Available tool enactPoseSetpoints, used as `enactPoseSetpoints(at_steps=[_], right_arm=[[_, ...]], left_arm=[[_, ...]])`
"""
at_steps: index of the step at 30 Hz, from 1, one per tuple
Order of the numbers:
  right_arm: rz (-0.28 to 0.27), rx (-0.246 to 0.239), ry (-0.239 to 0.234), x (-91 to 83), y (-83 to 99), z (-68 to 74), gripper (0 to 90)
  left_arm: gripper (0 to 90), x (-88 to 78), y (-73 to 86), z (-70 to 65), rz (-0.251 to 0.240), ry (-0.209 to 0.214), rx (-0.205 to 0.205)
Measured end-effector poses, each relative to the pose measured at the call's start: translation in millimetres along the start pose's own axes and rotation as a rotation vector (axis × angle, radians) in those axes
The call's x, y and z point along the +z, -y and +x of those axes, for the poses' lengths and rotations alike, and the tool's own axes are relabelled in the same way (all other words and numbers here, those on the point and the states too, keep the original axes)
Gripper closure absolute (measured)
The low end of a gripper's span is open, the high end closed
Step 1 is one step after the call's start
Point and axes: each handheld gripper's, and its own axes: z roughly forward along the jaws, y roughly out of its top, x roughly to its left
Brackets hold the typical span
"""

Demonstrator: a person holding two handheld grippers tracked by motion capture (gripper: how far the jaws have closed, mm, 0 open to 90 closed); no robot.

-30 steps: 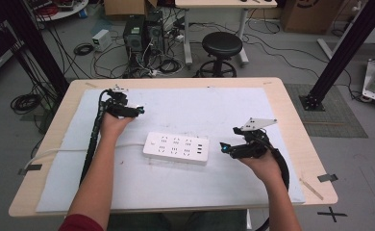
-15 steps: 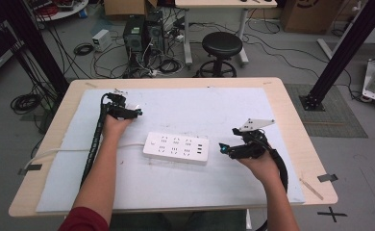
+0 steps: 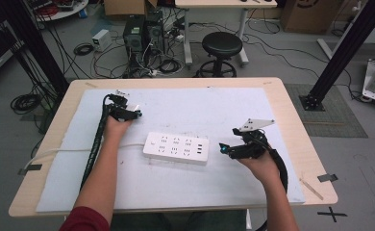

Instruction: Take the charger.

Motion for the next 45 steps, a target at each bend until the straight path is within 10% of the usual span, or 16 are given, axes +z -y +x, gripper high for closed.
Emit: enactPoseSetpoints(at_steps=[14, 27, 30, 35, 45], right_arm=[[-0.003, 0.000, 0.000, -1.2, 2.0, 1.0, 20.6], [-0.032, -0.005, -0.027, -8.2, 0.5, 2.9, 20.6], [-0.037, -0.008, -0.030, -8.5, 0.7, 2.6, 20.6], [-0.047, -0.011, -0.034, -12.5, -0.1, 1.6, 20.6], [-0.050, -0.011, -0.034, -17.0, -1.3, 6.1, 20.6]], left_arm=[[42.5, -4.6, -1.7, -2.7, 0.020, 0.003, 0.024], [42.6, -95.2, -9.4, -23.0, -0.086, 0.117, 0.115], [42.6, -95.2, -9.4, -23.0, -0.086, 0.117, 0.115], [42.5, -133.1, 6.0, -41.5, -0.123, 0.184, 0.185], [42.6, -151.5, 21.8, -66.3, -0.142, 0.275, 0.334]])
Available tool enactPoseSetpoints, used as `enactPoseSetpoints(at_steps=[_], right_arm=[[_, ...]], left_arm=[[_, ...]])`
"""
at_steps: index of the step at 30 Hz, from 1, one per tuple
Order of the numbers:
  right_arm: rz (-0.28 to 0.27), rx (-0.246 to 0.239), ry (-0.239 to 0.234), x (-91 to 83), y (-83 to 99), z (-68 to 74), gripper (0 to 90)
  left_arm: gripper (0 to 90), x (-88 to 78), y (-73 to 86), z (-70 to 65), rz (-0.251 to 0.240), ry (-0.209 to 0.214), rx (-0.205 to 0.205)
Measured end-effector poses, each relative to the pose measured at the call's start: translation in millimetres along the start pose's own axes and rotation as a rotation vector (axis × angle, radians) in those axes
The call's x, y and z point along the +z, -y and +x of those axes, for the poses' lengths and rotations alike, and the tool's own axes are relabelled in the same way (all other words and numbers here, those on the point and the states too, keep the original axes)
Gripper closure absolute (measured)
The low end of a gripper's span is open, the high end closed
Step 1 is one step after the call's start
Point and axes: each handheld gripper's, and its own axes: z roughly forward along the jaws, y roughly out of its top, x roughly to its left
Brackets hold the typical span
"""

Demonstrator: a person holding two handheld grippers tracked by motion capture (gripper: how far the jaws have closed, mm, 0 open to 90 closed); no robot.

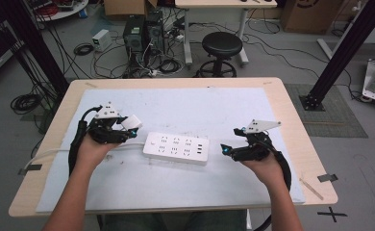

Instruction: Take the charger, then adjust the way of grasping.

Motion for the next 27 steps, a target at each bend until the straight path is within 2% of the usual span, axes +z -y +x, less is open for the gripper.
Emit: enactPoseSetpoints(at_steps=[6, 10, 12, 13, 16, 17, 20, 23, 24, 27], right_arm=[[0.000, -0.002, 0.001, -1.5, -2.6, 0.4, 20.6], [-0.005, -0.010, 0.004, -2.8, -4.1, -0.2, 20.6], [-0.005, -0.010, 0.004, -2.8, -4.1, -0.2, 20.6], [-0.007, -0.006, -0.009, -3.5, -6.8, 1.6, 20.6], [-0.003, -0.004, -0.011, -3.3, -7.6, 2.6, 20.6], [-0.003, -0.004, -0.011, -3.3, -7.6, 2.6, 20.6], [0.003, -0.011, -0.049, -0.2, -12.8, 12.4, 20.6], [0.005, -0.020, -0.063, 1.8, -14.4, 14.6, 20.6], [0.017, -0.011, -0.100, 7.7, -17.4, 23.3, 20.6], [0.026, -0.013, -0.124, 12.7, -18.5, 29.1, 20.6]], left_arm=[[42.6, 1.5, -1.3, -2.4, -0.013, 0.019, 0.013], [42.5, 2.4, -1.4, -4.3, -0.008, 0.016, 0.025], [42.5, 3.6, -1.7, -8.0, -0.014, 0.031, 0.036], [42.5, 5.5, -1.8, -15.4, -0.032, 0.057, 0.066], [42.5, 5.5, -1.8, -15.4, -0.032, 0.057, 0.066], [42.5, 8.0, 0.6, -27.3, -0.052, 0.093, 0.095], [42.5, 11.6, 1.8, -38.3, -0.071, 0.138, 0.121], [42.6, 11.6, 1.8, -38.3, -0.071, 0.138, 0.121], [42.5, 16.3, 2.3, -52.4, -0.100, 0.187, 0.150], [42.5, 20.7, 2.6, -65.8, -0.128, 0.225, 0.185]])
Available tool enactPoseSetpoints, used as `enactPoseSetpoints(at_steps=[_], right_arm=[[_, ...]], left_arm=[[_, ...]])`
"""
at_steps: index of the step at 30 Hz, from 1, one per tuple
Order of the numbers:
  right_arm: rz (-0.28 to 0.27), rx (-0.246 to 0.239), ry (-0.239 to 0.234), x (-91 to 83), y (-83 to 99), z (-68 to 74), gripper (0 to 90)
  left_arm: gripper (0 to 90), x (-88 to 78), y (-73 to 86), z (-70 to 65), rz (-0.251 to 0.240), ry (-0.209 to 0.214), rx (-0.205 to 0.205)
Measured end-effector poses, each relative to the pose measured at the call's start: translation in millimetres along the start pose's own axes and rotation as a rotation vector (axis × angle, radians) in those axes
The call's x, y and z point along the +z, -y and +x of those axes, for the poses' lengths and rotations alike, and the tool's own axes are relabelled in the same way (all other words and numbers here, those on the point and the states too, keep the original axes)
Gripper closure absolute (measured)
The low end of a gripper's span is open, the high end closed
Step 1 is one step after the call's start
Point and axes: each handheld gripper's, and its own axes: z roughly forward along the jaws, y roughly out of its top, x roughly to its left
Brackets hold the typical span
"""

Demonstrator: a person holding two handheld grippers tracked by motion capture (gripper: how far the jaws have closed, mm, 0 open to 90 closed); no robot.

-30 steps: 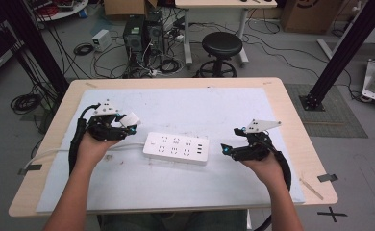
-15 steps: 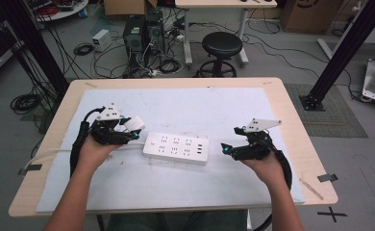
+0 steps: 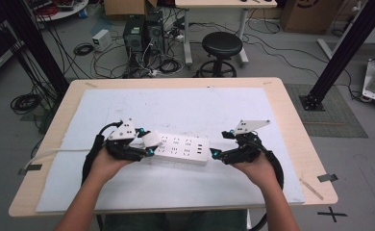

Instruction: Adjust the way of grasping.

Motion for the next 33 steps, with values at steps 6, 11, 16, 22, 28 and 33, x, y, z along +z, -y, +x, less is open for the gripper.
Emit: enactPoseSetpoints(at_steps=[6, 11, 16, 22, 28, 33], right_arm=[[0.014, 0.023, -0.069, 15.4, -4.1, 12.0, 20.6], [0.028, 0.064, -0.168, 30.3, -7.9, 19.5, 20.6], [0.009, 0.091, -0.222, 35.2, -8.6, 20.3, 20.6], [-0.028, 0.156, -0.319, 41.4, -7.5, 21.7, 20.6], [-0.034, 0.211, -0.400, 49.2, -7.3, 23.0, 20.7], [-0.017, 0.236, -0.432, 57.6, -7.6, 23.2, 21.0]], left_arm=[[42.6, 12.2, -2.2, -19.1, -0.024, 0.029, 0.074], [42.6, 18.8, -3.3, -33.3, -0.062, 0.024, 0.160], [42.6, 22.3, -4.0, -39.8, -0.077, 0.020, 0.202], [42.6, 31.8, -6.0, -52.7, -0.100, 0.013, 0.279], [42.6, 41.1, -7.7, -61.5, -0.114, 0.018, 0.315], [42.6, 46.4, -9.7, -66.9, -0.135, 0.015, 0.336]])
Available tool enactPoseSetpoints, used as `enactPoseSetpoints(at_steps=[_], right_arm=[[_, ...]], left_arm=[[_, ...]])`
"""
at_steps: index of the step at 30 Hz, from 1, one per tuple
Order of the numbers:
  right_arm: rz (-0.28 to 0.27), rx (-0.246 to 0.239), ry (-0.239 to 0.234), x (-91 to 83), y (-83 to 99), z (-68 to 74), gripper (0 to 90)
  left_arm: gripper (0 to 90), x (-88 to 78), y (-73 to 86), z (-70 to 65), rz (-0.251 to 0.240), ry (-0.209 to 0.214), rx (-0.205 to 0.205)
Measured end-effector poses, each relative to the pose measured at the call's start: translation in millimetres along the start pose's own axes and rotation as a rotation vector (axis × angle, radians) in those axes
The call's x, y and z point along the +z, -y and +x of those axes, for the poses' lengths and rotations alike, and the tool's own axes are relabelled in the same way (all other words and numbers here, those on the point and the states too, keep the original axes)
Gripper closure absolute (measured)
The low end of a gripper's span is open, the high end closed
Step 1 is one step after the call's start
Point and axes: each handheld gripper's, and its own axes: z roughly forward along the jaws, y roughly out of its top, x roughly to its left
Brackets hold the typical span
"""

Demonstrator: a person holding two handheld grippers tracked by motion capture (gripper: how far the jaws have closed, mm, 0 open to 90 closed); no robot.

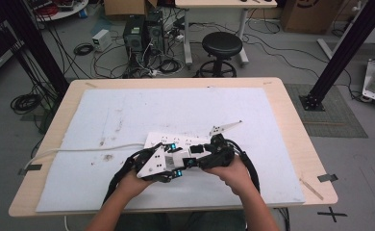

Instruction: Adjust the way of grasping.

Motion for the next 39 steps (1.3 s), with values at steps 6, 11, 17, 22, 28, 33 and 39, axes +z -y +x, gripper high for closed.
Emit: enactPoseSetpoints(at_steps=[6, 11, 17, 22, 28, 33, 39], right_arm=[[0.019, 0.043, -0.017, 3.9, 0.0, -2.5, 23.5], [0.009, 0.061, -0.050, 8.6, 0.3, -5.5, 29.3], [-0.004, 0.074, -0.090, 10.8, 0.5, -6.6, 39.7], [-0.002, 0.088, -0.107, 11.5, 0.4, -6.9, 43.7], [-0.006, 0.098, -0.127, 12.6, 0.9, -7.9, 51.2], [0.011, 0.129, -0.156, 13.6, 1.7, -10.8, 53.5], [0.009, 0.163, -0.197, 13.5, 2.6, -14.8, 61.8]], left_arm=[[42.6, -0.1, -1.3, -0.4, -0.012, -0.005, 0.004], [42.6, 0.0, -2.5, -1.7, -0.014, -0.011, 0.011], [42.6, 0.0, -3.0, -1.8, -0.014, -0.017, 0.019], [42.6, 0.6, -2.9, -2.0, -0.006, -0.025, 0.029], [42.6, 1.3, -2.7, -2.5, -0.002, -0.030, 0.039], [42.6, 1.9, -2.4, -3.1, 0.002, -0.030, 0.049], [41.7, 4.0, -2.7, -4.9, 0.022, -0.038, 0.080]])
